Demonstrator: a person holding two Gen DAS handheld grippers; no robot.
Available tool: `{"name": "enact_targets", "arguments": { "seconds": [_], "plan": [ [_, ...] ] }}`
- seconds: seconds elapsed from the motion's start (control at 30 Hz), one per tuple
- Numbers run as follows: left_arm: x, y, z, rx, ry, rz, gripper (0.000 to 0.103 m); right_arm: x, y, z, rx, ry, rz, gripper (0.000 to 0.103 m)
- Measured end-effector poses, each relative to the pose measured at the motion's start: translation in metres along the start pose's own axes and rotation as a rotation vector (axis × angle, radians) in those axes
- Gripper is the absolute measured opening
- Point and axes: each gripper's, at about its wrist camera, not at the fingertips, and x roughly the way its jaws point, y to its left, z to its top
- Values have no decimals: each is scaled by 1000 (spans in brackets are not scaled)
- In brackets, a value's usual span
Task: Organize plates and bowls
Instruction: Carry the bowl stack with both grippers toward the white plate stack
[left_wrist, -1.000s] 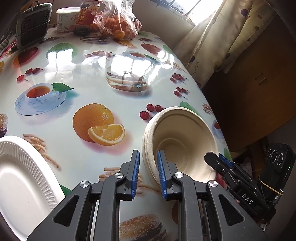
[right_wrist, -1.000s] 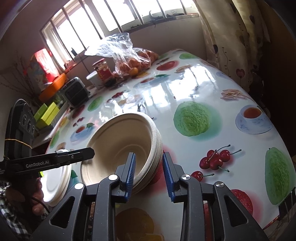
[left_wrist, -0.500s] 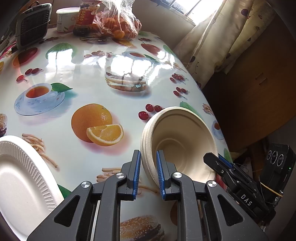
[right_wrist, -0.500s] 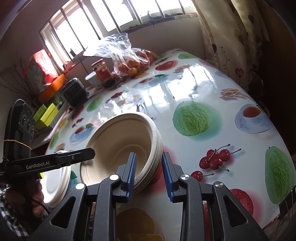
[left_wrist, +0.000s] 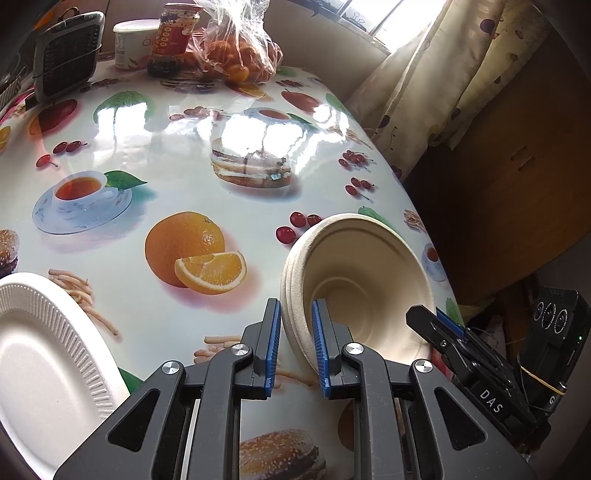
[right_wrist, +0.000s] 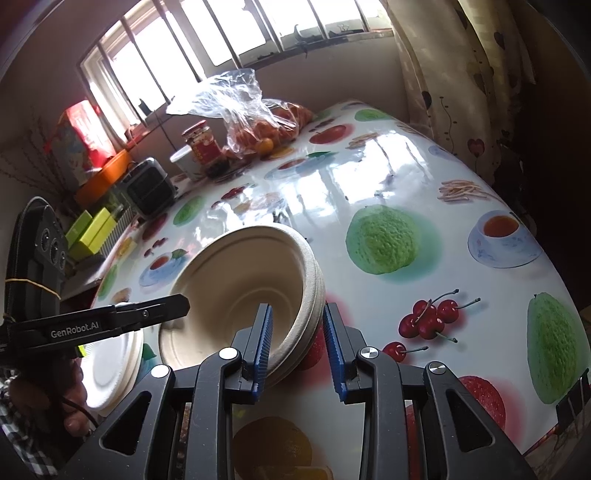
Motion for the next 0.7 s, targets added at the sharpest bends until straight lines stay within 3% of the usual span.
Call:
{"name": "enact_targets", "arguments": {
  "seconds": [0.7],
  "plan": [
    [-38, 9, -8, -18, -74, 31, 18, -11, 30, 5, -58, -29, 46, 27]
  ]
}}
